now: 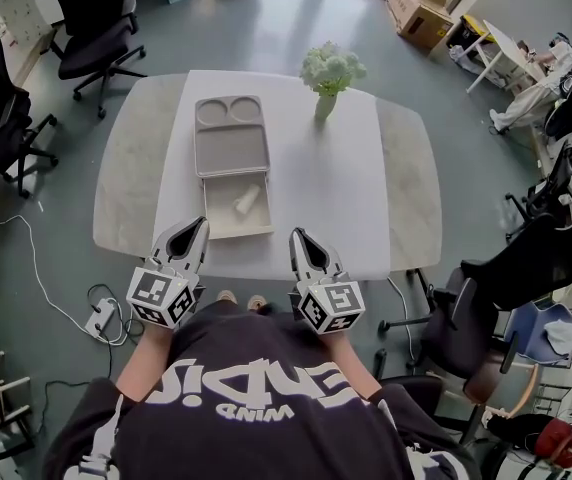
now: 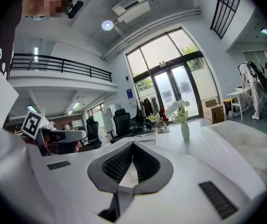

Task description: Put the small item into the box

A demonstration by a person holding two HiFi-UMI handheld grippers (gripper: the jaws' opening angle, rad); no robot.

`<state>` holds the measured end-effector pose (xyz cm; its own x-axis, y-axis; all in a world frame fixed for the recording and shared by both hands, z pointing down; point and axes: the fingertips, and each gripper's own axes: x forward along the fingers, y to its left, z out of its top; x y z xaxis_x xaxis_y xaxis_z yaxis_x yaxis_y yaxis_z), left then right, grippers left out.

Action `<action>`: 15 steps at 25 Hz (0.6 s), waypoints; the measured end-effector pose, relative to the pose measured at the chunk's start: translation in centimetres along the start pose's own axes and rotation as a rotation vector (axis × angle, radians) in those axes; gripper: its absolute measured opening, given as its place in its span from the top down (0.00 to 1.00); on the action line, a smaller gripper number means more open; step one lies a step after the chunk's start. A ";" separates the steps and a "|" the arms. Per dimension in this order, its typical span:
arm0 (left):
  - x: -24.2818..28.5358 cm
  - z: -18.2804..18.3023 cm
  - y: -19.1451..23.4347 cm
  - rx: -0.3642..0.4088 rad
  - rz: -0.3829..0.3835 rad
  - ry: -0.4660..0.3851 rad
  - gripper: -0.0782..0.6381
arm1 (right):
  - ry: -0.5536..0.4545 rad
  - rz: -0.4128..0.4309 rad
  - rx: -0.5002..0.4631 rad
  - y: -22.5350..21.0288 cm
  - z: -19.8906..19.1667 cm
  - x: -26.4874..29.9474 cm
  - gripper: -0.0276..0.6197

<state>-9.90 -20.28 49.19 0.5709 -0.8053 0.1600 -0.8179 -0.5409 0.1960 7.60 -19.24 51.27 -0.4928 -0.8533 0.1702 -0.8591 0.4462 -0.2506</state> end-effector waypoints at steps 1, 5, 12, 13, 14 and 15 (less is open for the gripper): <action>-0.1 0.0 0.0 -0.005 0.001 -0.001 0.88 | -0.004 0.000 -0.004 0.1 0.0 -0.1 0.92; -0.2 -0.1 0.0 -0.018 0.001 -0.006 0.88 | -0.009 0.000 -0.004 0.3 0.0 -0.1 0.92; -0.2 -0.3 -0.2 -0.018 -0.003 0.000 0.88 | -0.005 0.001 0.000 0.4 -0.2 -0.1 0.92; -0.2 -0.4 -0.2 -0.021 -0.001 0.001 0.88 | -0.005 0.002 0.000 0.5 -0.3 -0.1 0.92; -0.2 -0.4 -0.3 -0.024 0.000 0.001 0.88 | -0.006 0.002 0.001 0.5 -0.3 -0.2 0.92; -0.2 -0.5 -0.3 -0.026 0.000 0.000 0.88 | -0.007 0.003 0.002 0.5 -0.4 -0.2 0.92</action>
<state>-9.78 -19.86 49.55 0.5709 -0.8052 0.1604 -0.8158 -0.5343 0.2213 7.20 -18.79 51.47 -0.4944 -0.8538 0.1632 -0.8574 0.4482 -0.2530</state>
